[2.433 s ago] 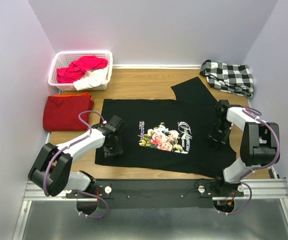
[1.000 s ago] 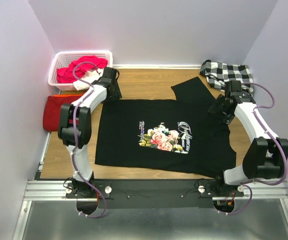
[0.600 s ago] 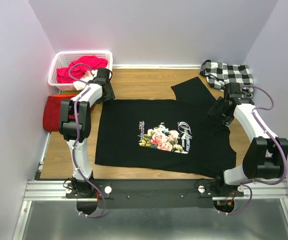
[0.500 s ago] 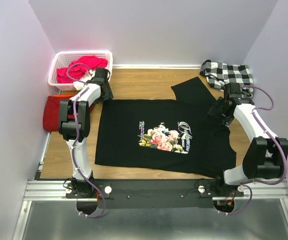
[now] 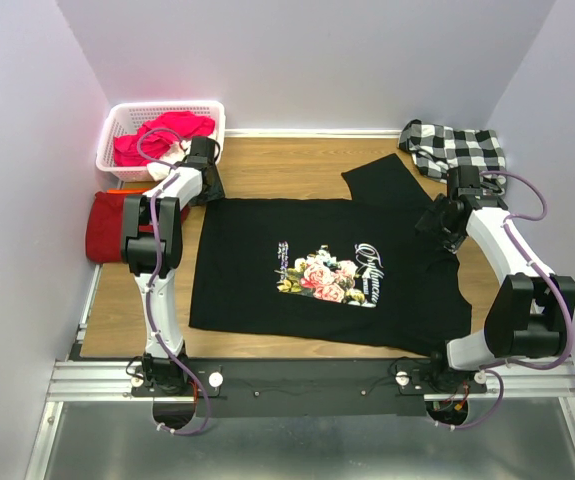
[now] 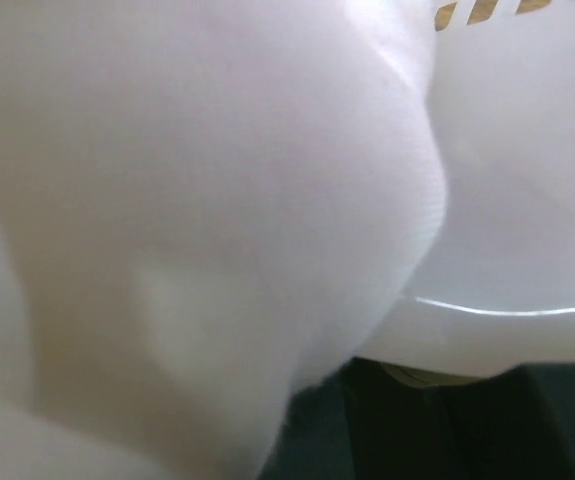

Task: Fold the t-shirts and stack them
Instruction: Grap the side of the flattened tshirt furthest away from the robot with both arms

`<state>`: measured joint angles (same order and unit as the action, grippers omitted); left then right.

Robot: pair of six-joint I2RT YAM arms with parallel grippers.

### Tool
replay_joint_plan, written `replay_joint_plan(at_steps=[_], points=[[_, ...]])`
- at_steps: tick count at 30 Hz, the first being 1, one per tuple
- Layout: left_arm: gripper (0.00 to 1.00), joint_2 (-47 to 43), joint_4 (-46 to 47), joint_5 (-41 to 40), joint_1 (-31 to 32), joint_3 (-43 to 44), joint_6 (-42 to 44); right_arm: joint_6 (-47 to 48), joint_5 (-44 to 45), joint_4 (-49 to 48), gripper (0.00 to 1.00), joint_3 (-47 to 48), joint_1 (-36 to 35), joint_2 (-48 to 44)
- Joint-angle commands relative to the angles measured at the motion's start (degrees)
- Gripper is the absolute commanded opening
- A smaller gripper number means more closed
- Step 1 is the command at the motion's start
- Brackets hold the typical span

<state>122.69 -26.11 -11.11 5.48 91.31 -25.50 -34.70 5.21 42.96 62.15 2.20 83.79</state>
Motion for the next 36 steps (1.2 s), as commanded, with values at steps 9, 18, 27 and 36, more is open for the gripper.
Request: replay_joint_plan(at_steps=[9,18,27,36], points=[[0.33,2.81,0.62,1.45,-0.38,0.89,0.89,-0.55,-0.12,-0.51,0.68,-1.59,-0.26,0.15],[0.00,2.38,0.44,1.01,-0.38,-0.08,1.32,-0.11,0.41,-0.51,0.67,-0.02,-0.26,1.90],[0.00,-0.96,0.27,0.30,-0.29,-1.48,2.29,2.35,3.13,-2.00,0.67,15.09,-0.26,12.35],[0.00,-0.70,0.18,1.27,-0.29,-1.92,2.82,7.97,4.46,-5.60,0.68,36.36,-0.35,31.51]])
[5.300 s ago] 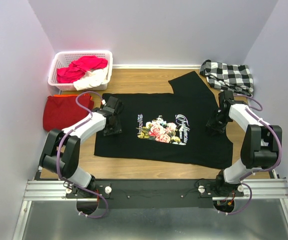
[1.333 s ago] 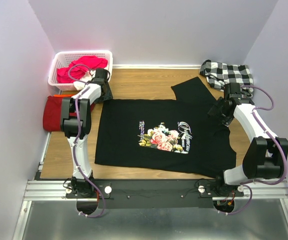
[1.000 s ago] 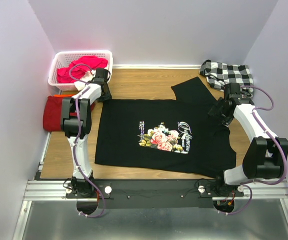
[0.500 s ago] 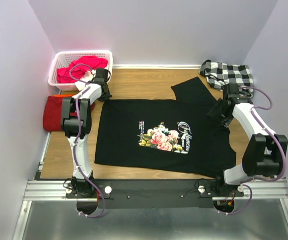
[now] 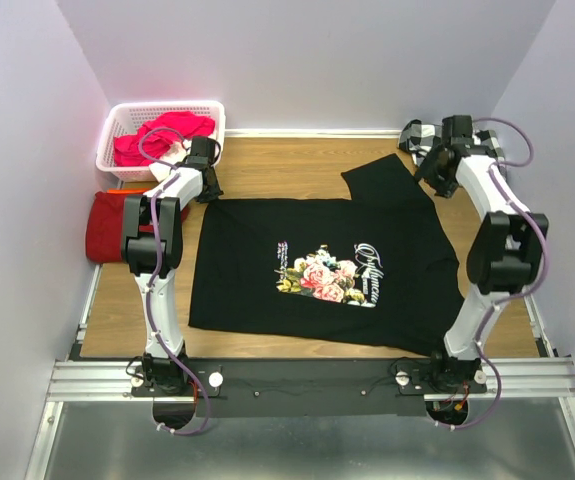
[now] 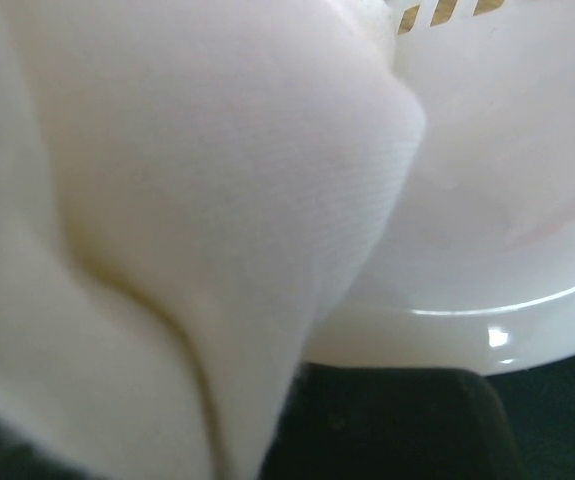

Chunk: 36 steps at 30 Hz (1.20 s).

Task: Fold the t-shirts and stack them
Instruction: Grap the side of the flattened tshirt furthest away from the robot with both arms

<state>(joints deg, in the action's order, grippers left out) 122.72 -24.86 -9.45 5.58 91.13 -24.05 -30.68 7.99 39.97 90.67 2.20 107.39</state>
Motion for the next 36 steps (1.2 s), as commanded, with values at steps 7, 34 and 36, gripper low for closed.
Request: replay_joint_plan(at_steps=[7,34,36], points=[[0.00,-0.20,-0.63,1.19,-0.40,-1.14,1.55,11.60,-3.15,-13.94,0.66,14.00,-0.96,22.32],[0.00,2.44,-3.44,2.25,-0.40,3.44,2.08,16.08,-6.15,-18.26,0.68,37.29,-4.22,42.46],[0.00,2.53,-3.79,2.07,-0.40,4.05,2.26,16.44,-5.00,-16.77,0.65,37.56,-4.57,42.98]])
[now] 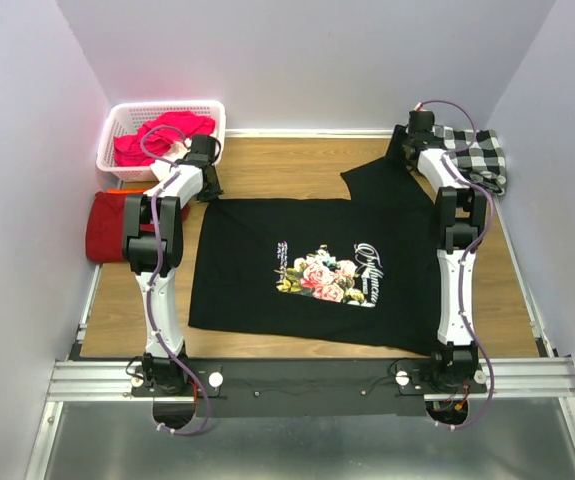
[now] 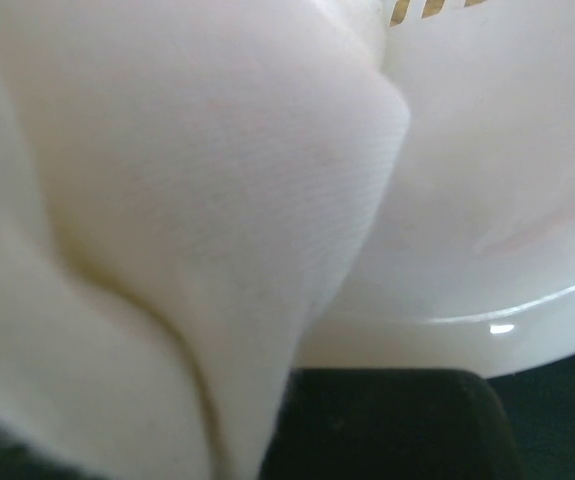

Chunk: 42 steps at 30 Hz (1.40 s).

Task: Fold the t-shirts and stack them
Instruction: Grap the side of the flattened tshirt furthest away from the robot with both arms

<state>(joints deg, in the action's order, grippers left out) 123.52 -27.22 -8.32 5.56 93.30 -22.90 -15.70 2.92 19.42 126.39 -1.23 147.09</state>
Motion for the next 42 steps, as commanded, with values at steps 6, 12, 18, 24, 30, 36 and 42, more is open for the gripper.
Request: replay_joint_plan(at_steps=[6,12,18,24,30,36,42], points=[[0.00,1.90,-1.52,1.46,-0.38,2.24,1.54,5.24,4.02,7.47,0.56,4.04,-2.54,4.70],[0.00,1.54,-1.25,2.34,-0.38,1.36,2.15,10.34,8.24,9.58,0.53,3.86,-4.21,5.05],[0.00,1.02,-0.99,2.34,-0.38,0.92,2.77,9.82,9.47,11.16,0.27,4.31,-4.30,6.02],[0.00,0.58,-0.55,2.43,-0.38,-0.31,2.77,8.85,13.07,11.43,0.22,4.92,-4.21,5.67],[0.00,0.05,-0.55,2.52,-0.38,0.57,2.86,8.50,15.80,11.34,0.17,7.03,-4.13,3.91],[0.00,-0.83,-1.25,2.52,-0.38,4.87,2.86,7.80,16.68,11.08,0.01,6.86,-3.51,-0.12],[0.00,-2.06,-1.87,2.34,-0.38,8.83,2.77,7.35,16.33,10.99,0.01,7.29,-2.55,-3.65]])
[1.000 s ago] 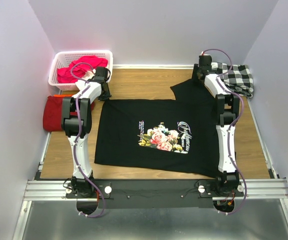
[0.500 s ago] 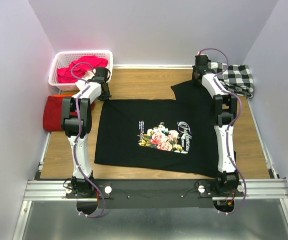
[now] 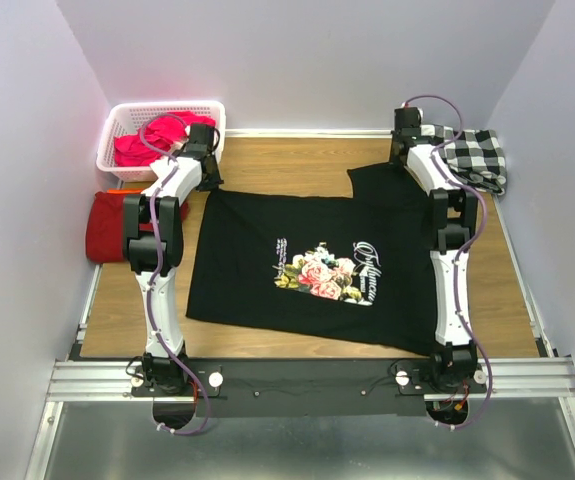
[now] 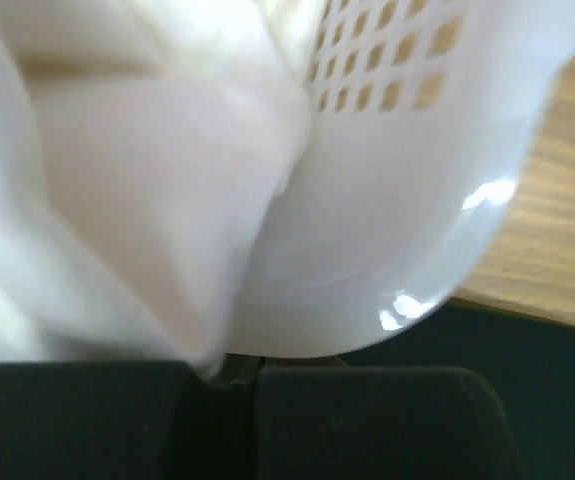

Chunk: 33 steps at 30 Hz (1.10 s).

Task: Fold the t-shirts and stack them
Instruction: Grap the side of the flattened tshirt furthest away from the robot with both arms, then fold the other side of the tshirt into a rectangle

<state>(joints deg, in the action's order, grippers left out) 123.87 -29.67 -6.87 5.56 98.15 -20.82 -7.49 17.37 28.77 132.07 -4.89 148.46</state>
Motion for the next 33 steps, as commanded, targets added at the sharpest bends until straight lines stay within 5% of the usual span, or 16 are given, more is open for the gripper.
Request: replay_joint_plan(at_steps=[1,14,33], points=[[0.00,-2.41,0.58,0.90,-0.38,4.33,0.69,-0.95,1.80,1.64,0.01,1.87,1.19,-5.81],[0.00,-3.73,-0.12,-0.68,-0.46,3.81,0.52,-0.86,1.00,1.72,0.01,-3.83,1.55,-16.70],[0.00,-7.85,1.01,-3.06,-0.46,-2.86,-0.27,-6.66,-1.98,1.72,0.01,-40.11,1.55,-45.61]])
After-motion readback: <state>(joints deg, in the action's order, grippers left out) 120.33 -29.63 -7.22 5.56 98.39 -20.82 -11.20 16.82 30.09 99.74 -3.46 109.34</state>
